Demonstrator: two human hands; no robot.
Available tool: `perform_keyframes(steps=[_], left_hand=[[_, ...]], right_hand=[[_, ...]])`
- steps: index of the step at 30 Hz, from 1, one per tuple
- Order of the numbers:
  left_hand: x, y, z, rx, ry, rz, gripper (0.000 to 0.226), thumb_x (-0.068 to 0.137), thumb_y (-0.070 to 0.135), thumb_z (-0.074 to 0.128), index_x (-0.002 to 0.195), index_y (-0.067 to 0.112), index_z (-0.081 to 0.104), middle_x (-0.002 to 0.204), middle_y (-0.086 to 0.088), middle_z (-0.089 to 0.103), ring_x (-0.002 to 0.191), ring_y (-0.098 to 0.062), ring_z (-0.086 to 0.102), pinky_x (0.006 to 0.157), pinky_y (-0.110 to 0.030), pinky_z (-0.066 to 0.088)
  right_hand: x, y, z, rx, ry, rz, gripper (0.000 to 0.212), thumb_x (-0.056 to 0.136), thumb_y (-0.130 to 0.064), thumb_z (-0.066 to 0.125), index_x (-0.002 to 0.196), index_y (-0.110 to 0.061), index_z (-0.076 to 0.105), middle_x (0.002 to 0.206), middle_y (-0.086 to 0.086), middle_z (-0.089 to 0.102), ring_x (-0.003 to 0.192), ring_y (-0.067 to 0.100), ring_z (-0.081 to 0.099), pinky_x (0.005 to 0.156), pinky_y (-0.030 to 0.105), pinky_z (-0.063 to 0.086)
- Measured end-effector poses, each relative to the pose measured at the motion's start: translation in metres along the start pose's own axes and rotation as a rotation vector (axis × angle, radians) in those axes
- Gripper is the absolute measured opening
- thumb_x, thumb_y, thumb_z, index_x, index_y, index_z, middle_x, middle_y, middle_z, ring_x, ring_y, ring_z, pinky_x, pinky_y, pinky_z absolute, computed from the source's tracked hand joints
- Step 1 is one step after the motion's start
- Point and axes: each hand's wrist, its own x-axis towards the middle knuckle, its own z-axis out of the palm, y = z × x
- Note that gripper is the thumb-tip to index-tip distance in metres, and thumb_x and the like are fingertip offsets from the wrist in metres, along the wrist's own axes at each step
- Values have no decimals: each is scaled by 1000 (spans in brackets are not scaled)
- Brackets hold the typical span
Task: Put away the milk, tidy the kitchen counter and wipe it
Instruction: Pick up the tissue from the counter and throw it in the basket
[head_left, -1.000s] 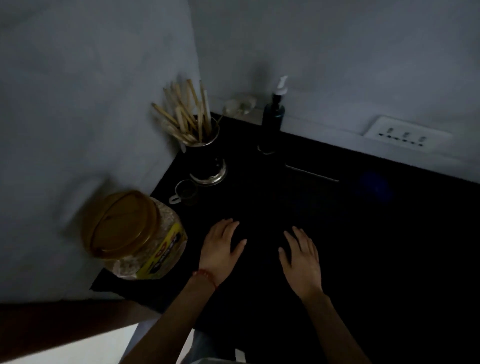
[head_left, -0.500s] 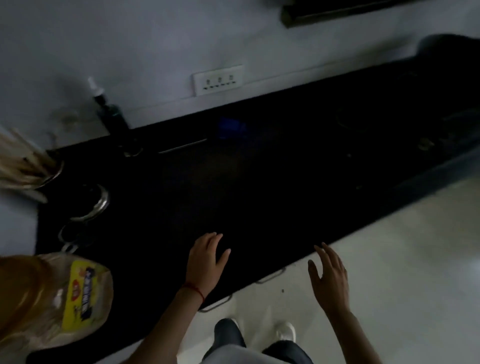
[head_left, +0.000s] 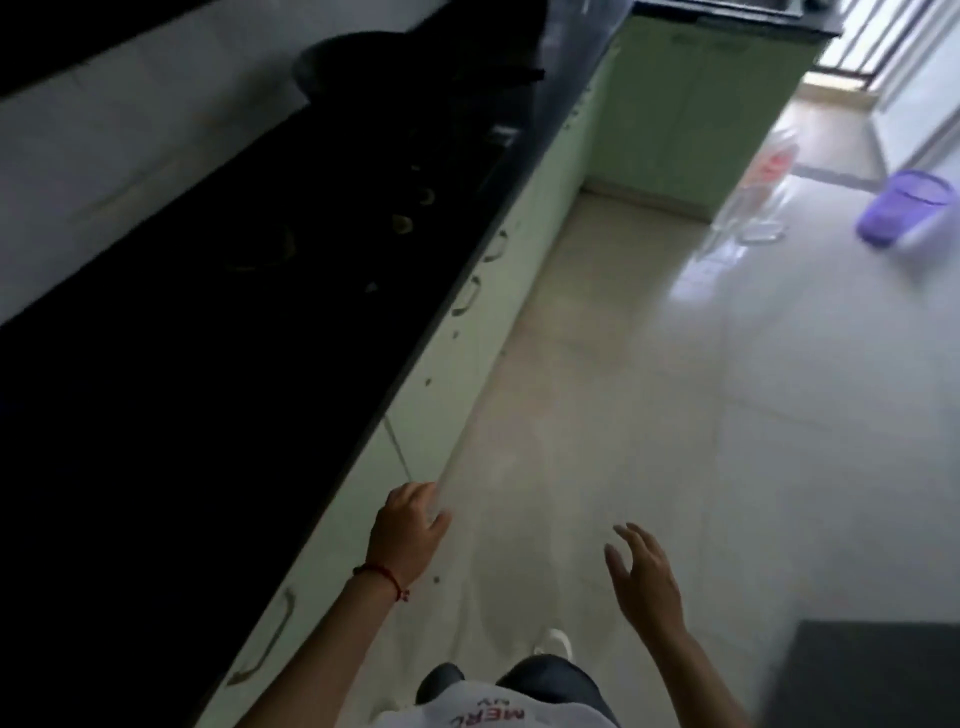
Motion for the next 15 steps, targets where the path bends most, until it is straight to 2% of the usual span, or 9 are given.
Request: perform_keyframes(steps=[3, 6, 10, 15], left_hand=[[28, 44, 40, -58, -183, -70, 41, 88, 27, 55, 123, 7, 52, 129, -13, 55, 119, -27, 48, 99, -29, 39], [52, 79, 73, -144, -270, -184, 39, 87, 23, 58, 121, 4, 54, 127, -16, 57, 114, -27, 54, 96, -30, 43], [87, 109, 99, -221, -294, -304, 36, 88, 21, 57, 118, 2, 56, 121, -17, 61, 108, -26, 57, 89, -29, 44], [150, 126, 108, -255, -240, -387, 31, 87, 20, 58, 111, -1, 61, 115, -19, 64, 104, -29, 58, 85, -30, 43]], right_hand=[[19, 50, -29, 14, -40, 111, 40, 93, -25, 51, 130, -10, 49, 139, 11, 46, 127, 26, 44, 101, 36, 39], [40, 94, -58, 30, -51, 200, 40, 93, -27, 50, 130, -11, 47, 137, 11, 48, 125, 26, 46, 100, 35, 41], [80, 128, -92, 85, -53, 314, 43, 93, -26, 50, 132, -8, 44, 137, 14, 49, 125, 27, 46, 101, 37, 39], [165, 126, -119, 143, -58, 318, 43, 93, -25, 51, 132, -7, 45, 137, 16, 50, 125, 28, 47, 101, 37, 39]])
